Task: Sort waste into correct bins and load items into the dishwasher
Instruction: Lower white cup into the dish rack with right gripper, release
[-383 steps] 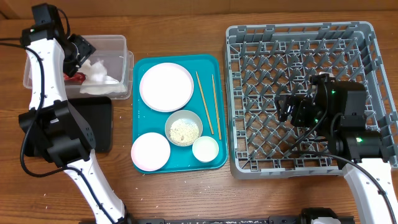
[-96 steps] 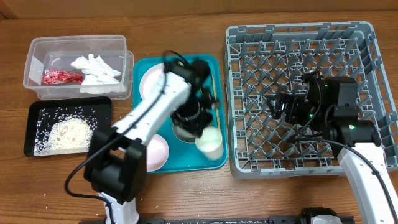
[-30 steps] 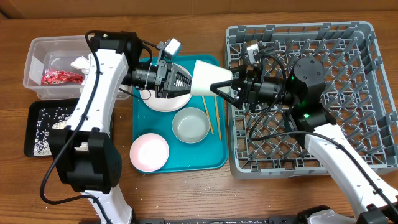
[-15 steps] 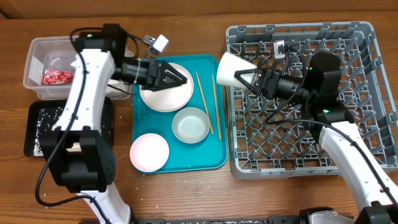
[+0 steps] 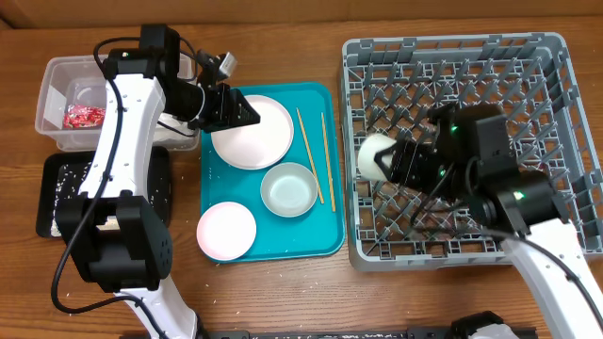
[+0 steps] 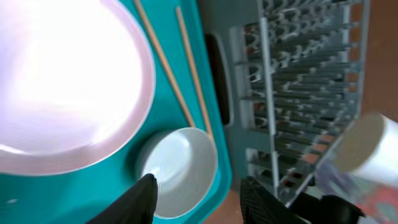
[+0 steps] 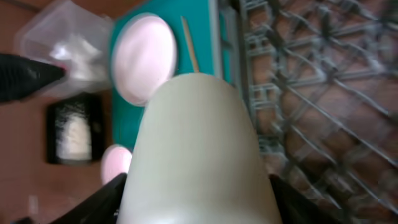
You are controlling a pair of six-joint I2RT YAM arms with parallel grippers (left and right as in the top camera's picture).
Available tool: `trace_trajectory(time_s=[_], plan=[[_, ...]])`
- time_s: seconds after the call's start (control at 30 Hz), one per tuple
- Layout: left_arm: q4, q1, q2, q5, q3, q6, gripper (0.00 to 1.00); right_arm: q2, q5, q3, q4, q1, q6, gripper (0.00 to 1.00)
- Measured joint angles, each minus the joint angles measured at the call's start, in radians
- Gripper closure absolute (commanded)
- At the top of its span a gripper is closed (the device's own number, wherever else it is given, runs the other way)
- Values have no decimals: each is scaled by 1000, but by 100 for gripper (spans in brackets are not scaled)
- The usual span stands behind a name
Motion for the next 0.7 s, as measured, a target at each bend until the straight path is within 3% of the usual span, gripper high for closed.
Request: trace_trajectory(time_s=[0.17, 0.3, 0.7], plan=[[-1, 0, 0, -89, 0, -11, 54, -6, 195, 74, -234, 126, 76, 54], [-3, 0, 0, -155, 0, -23, 53, 25, 278, 74, -383, 146, 169, 53], [-3, 0, 0, -254, 0, -26, 53, 159, 330, 66, -451, 146, 248, 52]])
